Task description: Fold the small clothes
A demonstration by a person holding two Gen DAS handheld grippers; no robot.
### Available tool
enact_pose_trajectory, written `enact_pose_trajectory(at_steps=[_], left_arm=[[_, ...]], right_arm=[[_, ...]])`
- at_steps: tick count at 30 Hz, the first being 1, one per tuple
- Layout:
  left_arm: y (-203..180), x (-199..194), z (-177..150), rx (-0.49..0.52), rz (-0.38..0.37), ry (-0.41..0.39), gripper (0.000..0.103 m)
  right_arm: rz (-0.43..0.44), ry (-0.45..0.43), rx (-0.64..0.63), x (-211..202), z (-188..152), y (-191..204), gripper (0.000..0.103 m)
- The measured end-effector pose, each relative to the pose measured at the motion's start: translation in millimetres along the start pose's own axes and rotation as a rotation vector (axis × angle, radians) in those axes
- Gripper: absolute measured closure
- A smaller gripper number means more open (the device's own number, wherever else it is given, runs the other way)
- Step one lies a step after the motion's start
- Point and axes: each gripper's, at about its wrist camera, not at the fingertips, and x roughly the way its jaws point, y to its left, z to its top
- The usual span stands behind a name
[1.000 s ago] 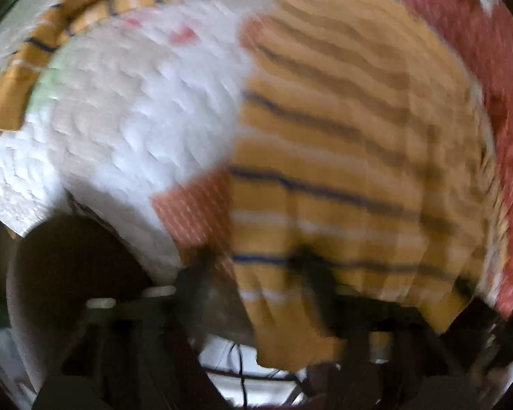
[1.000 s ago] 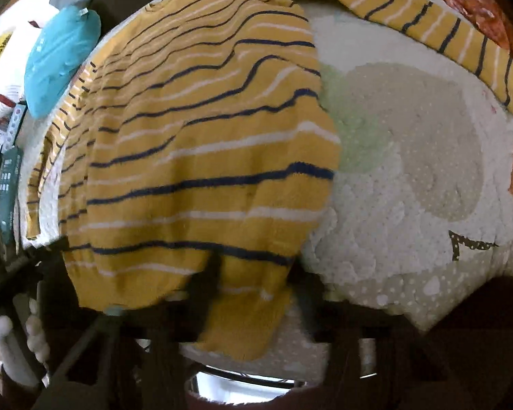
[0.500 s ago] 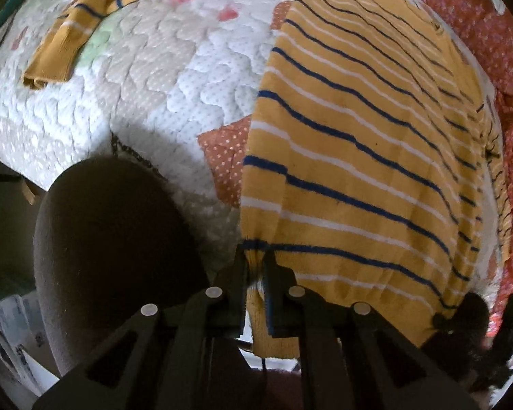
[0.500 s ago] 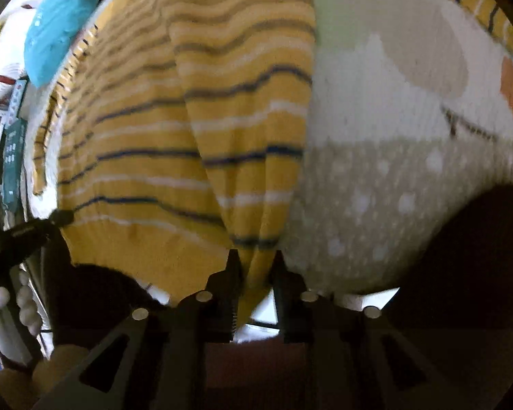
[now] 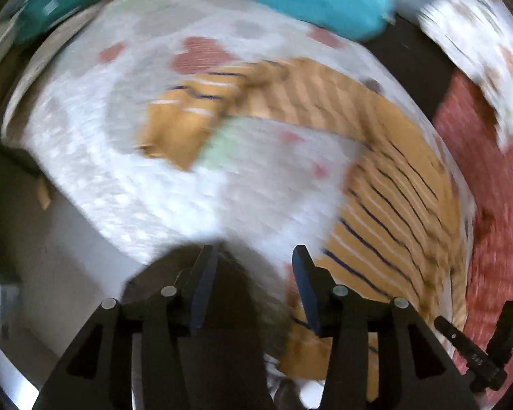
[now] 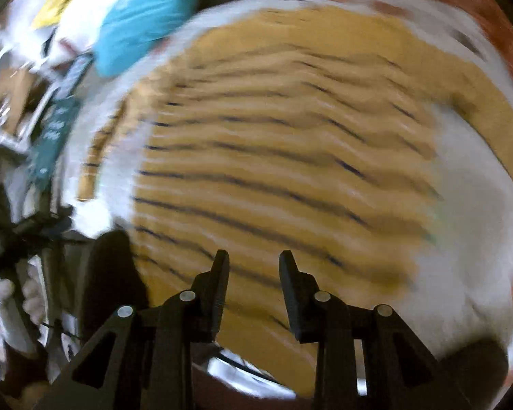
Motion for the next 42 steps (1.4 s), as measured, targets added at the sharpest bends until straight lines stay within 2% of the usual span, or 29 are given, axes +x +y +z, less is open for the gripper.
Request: enact_pose_trajectory(at_steps=[3, 6, 8, 11, 15, 18, 19, 20, 21, 22, 23, 26, 29, 31, 33, 35, 39, 42], left_arm=[[36, 4, 9, -0.096, 0.017, -0.003, 0.058], [63, 10, 14, -0.181, 0.018, -0.005, 0.058], [75, 16, 13, -0.218, 0.008, -0.004, 0.058], [94, 21, 11, -0.255, 0.001, 0.004, 0.058], [110, 30, 12, -0.303, -0.018, -0.002, 0.057], [120, 30, 13, -0.328, -0.045, -0.008, 0.057], [122, 30, 13, -0.331, -0.049, -0.009, 0.057], [122, 30, 14, -0.33, -0.052, -0.011, 0.057], [121, 30, 14, -0.328, -0.053, -0.013, 0.057], [119, 31, 14, -0.323, -0.053, -0.013, 0.057], [117, 30, 15, -0.315, -0.057, -0.013, 0.057], [103, 28, 20, -0.274, -0.072, -0.021, 0.057], [74, 33, 31, -0.215, -0.119, -0.013, 0.055], [48, 43, 40, -0.181, -0.221, 0.003, 0.044], [21, 61, 52, -0.167, -0.355, 0.048, 0.038], [-8, 80, 63, -0.14, -0.455, 0.092, 0.035], [-61, 126, 82, -0.123, -0.563, 0.173, 0.03], [-92, 158, 92, -0.151, -0.605, 0.238, 0.029]], right_arm=[[0.088, -0.004, -0.131, 36, 48, 71, 0.07], [0.177, -0.006, -0.23, 73, 84, 144, 0.063], [0.246, 0.024, -0.24, 101, 102, 181, 0.058], [0.325, 0.11, -0.209, 152, 113, 228, 0.057], [0.276, 0.19, -0.238, 212, 104, 271, 0.057], [0.22, 0.21, -0.254, 241, 100, 290, 0.058], [0.226, 0.211, -0.251, 247, 98, 295, 0.058], [0.24, 0.211, -0.252, 249, 98, 299, 0.067], [0.254, 0.218, -0.249, 251, 99, 301, 0.083], [0.281, 0.248, -0.241, 251, 101, 300, 0.095], [0.288, 0.247, -0.232, 247, 104, 298, 0.095], [0.261, 0.162, -0.25, 209, 121, 280, 0.095], [0.141, 0.042, -0.298, 162, 142, 248, 0.095], [0.068, -0.021, -0.297, 136, 157, 218, 0.095], [0.048, -0.049, -0.24, 116, 170, 183, 0.095], [0.045, -0.069, -0.198, 101, 176, 158, 0.095], [0.058, -0.118, -0.137, 65, 177, 123, 0.095], [0.046, -0.137, -0.155, 43, 172, 112, 0.095]])
